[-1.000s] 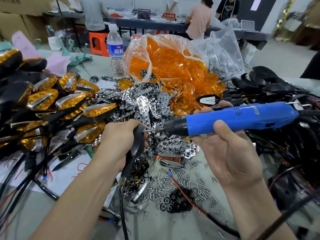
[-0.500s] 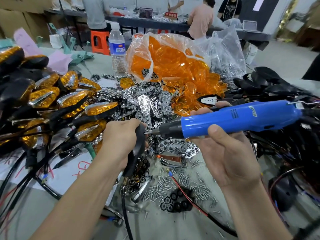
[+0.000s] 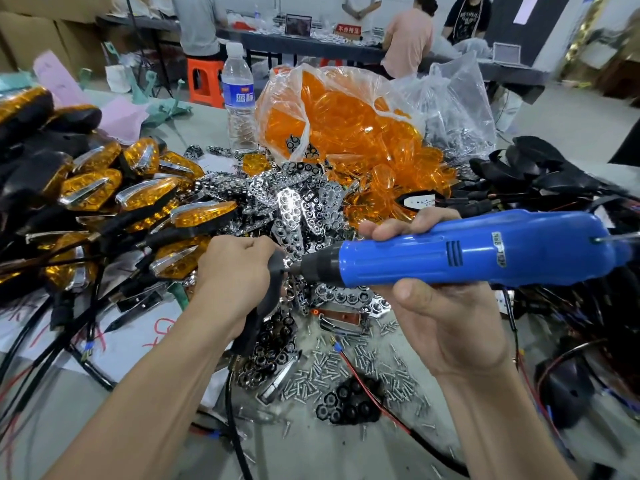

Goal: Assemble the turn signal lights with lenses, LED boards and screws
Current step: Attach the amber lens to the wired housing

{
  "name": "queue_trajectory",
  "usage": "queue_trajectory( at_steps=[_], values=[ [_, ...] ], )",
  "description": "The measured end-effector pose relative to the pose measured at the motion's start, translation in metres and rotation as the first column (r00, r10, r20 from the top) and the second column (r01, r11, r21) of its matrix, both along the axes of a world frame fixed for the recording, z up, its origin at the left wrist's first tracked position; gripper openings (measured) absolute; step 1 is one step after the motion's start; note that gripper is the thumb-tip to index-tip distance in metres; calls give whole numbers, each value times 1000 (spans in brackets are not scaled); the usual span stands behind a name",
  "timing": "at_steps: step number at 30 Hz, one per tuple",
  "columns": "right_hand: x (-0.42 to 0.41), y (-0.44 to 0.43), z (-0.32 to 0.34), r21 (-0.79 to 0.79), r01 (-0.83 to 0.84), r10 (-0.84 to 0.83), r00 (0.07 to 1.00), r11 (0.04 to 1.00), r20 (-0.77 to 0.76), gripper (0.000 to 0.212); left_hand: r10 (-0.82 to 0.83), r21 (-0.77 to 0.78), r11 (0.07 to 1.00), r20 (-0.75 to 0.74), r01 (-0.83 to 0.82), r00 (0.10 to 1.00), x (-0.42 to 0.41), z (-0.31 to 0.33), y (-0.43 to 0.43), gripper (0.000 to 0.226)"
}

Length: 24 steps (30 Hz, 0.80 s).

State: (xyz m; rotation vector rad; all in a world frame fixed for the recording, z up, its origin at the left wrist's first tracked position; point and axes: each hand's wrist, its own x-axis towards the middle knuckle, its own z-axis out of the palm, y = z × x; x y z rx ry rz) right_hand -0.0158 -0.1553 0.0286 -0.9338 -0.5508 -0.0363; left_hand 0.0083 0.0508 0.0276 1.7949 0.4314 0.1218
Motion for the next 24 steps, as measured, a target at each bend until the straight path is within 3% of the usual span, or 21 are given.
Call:
queue_trajectory(
  at_steps=[4, 8, 11, 18, 22, 24],
  values=[
    [-1, -4, 0, 2, -49, 49, 998, 999, 28, 47, -33, 79, 996, 14, 31, 999, 3, -6, 0, 38],
    [1, -5, -2, 48, -69, 69, 998, 996, 9, 59, -37, 84, 996, 53, 32, 998, 4, -9, 2, 41],
    [4, -7, -4, 87, -125, 124, 992, 988, 9, 56, -57, 82, 995, 49, 53, 997, 5, -11, 7, 40],
    [9, -18, -18, 65, -184, 182, 983, 981, 35, 74, -73, -122, 990, -29, 68, 997, 9, -5, 12, 34],
    [9, -38, -19, 97, -262, 246, 958, 960, 149, 75, 10, -23, 1000, -47, -11, 999, 8, 4, 26, 30],
    [7, -48, -19, 152, -252, 240, 966, 956, 94, 70, 18, -213, 977, -13, -20, 1000, 7, 12, 33, 28]
  ],
)
